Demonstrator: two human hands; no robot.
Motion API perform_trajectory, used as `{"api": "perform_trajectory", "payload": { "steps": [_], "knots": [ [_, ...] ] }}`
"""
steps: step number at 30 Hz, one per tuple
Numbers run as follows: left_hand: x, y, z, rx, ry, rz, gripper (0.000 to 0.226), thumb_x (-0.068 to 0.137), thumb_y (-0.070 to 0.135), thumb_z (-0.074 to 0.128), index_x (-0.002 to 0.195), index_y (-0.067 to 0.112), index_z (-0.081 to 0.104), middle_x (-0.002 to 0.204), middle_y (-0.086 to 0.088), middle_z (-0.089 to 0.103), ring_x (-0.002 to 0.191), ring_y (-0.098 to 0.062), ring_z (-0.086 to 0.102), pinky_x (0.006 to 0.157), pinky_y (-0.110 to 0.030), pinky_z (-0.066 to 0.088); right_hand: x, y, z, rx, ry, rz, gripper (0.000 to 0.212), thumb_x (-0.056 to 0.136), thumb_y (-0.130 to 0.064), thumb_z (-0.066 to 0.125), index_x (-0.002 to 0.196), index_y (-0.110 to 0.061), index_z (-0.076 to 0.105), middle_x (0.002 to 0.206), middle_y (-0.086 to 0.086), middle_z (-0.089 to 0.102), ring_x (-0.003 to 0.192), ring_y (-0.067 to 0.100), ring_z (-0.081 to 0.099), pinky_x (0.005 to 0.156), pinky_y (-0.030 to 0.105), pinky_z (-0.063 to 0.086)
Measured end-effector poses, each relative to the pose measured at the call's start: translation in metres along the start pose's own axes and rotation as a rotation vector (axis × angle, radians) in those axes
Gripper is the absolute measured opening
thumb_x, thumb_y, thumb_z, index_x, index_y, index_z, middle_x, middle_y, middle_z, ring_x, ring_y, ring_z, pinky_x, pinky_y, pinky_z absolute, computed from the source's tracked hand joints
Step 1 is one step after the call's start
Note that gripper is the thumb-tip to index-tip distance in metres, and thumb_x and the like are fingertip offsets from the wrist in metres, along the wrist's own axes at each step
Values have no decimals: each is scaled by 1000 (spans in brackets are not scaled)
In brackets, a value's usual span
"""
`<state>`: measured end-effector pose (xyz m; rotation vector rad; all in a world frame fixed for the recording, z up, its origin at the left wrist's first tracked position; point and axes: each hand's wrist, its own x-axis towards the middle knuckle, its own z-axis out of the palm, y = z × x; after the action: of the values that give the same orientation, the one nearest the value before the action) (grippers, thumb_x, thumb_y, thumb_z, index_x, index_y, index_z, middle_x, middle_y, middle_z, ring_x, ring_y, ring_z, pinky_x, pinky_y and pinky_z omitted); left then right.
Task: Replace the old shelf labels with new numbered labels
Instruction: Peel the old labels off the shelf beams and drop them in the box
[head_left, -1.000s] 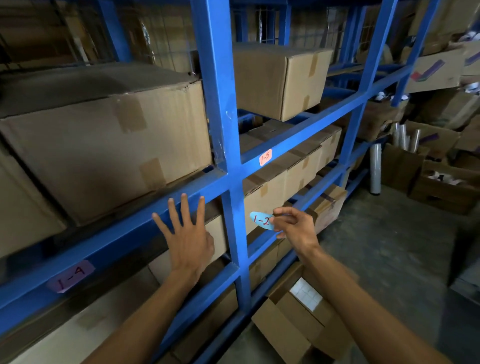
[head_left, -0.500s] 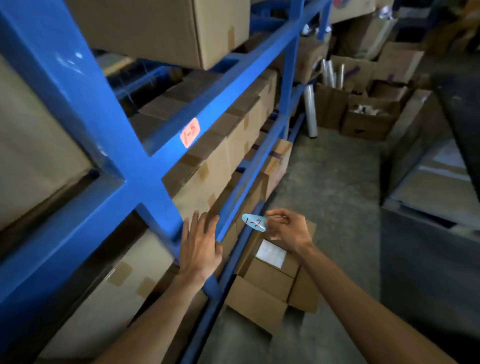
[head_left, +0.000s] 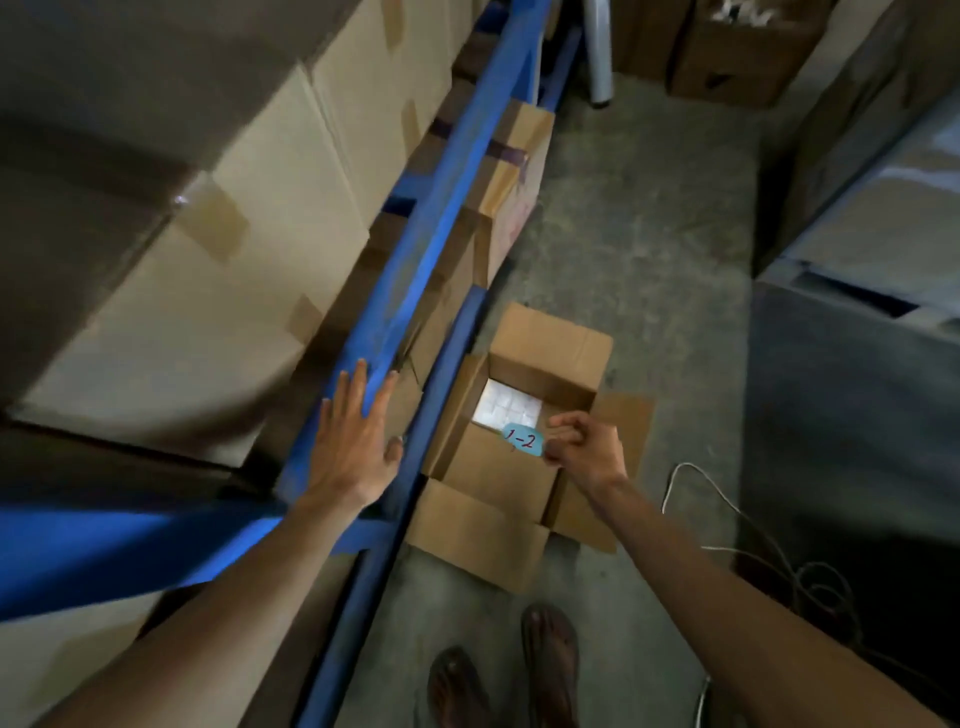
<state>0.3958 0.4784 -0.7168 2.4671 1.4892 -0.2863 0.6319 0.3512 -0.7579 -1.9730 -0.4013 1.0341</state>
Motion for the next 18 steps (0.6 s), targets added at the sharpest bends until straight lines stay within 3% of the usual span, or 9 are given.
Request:
{"api": "perform_trajectory", "payload": {
  "steps": [3,6,8,12,14,16,18],
  "knots": [
    [17,-7,24,150,94,37,77,91,38,59,157,22,21,166,-16,-11,154,-35,-6,123,-53,8,37,30,13,-57,-17,9,29,70,9,61,74,-18,67,43,-13,57,47,2,56,61,33,56],
    [20,-9,41,258,216,62,69,83,42,59,146,18,44,166,-22,-1,154,-39,3,122,-53,13,67,51,26,-151,-16,-32,27,73,7,57,71,-19,65,54,-9,61,42,-2,57,47,18,49],
    [24,-11,50,296,244,57,65,81,46,57,139,17,50,166,-23,-1,153,-40,5,121,-54,15,83,63,36,-207,-43,-48,23,76,6,58,74,-15,66,60,-3,64,42,-2,59,44,16,50],
    [27,-9,54,322,265,23,60,80,52,55,129,16,57,166,-22,-2,153,-39,4,121,-55,16,103,77,51,-305,-132,-77,14,79,8,63,83,-5,68,68,13,67,44,2,58,48,17,50],
    [26,-9,54,332,278,23,58,79,53,55,122,14,61,166,-21,-2,153,-39,4,121,-55,16,110,82,57,-354,-153,-87,13,77,7,68,86,-2,70,77,19,70,54,12,58,60,25,54],
    [28,-10,56,336,288,27,57,78,54,56,116,13,63,166,-21,-2,153,-39,4,120,-55,16,117,87,64,-371,-165,-79,14,77,6,71,89,0,72,82,19,72,64,18,60,70,33,56],
    [27,-10,57,333,304,29,56,78,55,56,114,13,64,166,-21,-1,153,-40,5,120,-55,16,122,92,68,-382,-159,-62,14,77,4,75,90,-2,74,80,17,72,67,17,60,72,33,56]
  ]
}}
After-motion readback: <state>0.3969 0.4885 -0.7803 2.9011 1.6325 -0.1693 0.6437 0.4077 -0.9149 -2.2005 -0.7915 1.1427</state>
